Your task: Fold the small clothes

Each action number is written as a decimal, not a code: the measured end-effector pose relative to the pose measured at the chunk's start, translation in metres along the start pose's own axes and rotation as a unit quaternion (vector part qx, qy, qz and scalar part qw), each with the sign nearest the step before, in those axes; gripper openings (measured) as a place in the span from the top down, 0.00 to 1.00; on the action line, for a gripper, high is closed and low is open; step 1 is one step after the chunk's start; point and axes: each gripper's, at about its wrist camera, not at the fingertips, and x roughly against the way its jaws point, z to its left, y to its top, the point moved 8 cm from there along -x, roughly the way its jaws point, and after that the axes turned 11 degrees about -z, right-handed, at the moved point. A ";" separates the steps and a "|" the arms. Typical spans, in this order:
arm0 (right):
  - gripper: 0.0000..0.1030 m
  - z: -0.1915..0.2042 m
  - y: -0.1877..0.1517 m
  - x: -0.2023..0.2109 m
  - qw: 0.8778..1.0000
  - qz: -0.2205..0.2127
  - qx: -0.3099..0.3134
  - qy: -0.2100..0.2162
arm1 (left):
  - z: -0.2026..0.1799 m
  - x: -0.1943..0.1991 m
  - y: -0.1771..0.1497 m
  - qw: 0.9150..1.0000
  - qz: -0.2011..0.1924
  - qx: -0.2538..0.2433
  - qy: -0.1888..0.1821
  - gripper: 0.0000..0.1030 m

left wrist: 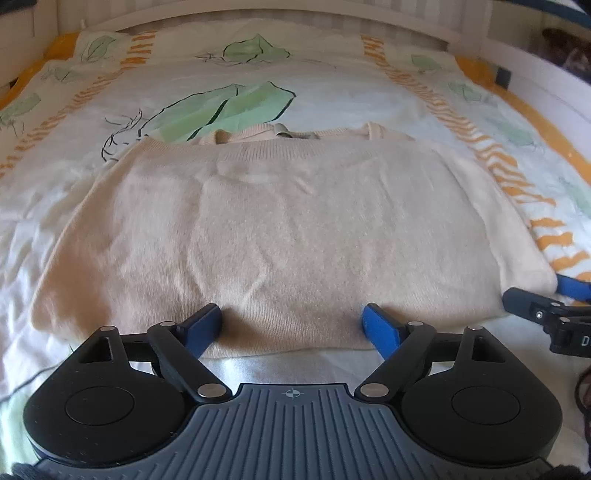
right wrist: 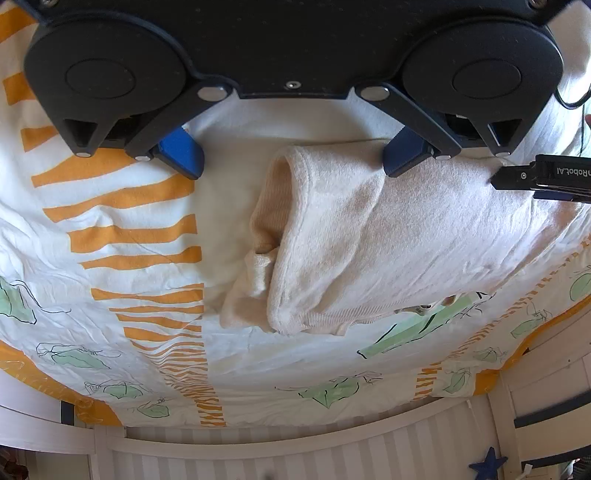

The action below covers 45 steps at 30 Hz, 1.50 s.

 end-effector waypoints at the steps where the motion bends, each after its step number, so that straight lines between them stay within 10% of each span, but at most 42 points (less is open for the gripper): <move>1: 0.00 0.000 0.000 0.000 1.000 0.000 0.000 0.000 | 0.000 0.000 -0.001 1.000 0.001 -0.001 -0.002 0.17; 20: 0.00 -0.008 0.004 0.002 0.998 -0.016 -0.052 0.009 | -0.003 -0.005 -0.004 1.000 0.010 -0.010 0.004 0.12; 30: 0.00 -0.033 0.012 0.006 0.975 -0.052 -0.210 0.047 | -0.002 -0.006 -0.004 1.000 0.010 -0.008 0.000 0.12; 38: 0.00 -0.030 0.019 -0.001 0.977 0.007 -0.211 0.038 | -0.002 -0.007 -0.003 1.000 0.015 -0.006 -0.004 0.12; 45: 0.00 -0.022 0.035 -0.026 0.967 0.151 -0.194 0.063 | -0.001 -0.009 -0.004 1.000 0.017 -0.006 -0.009 0.11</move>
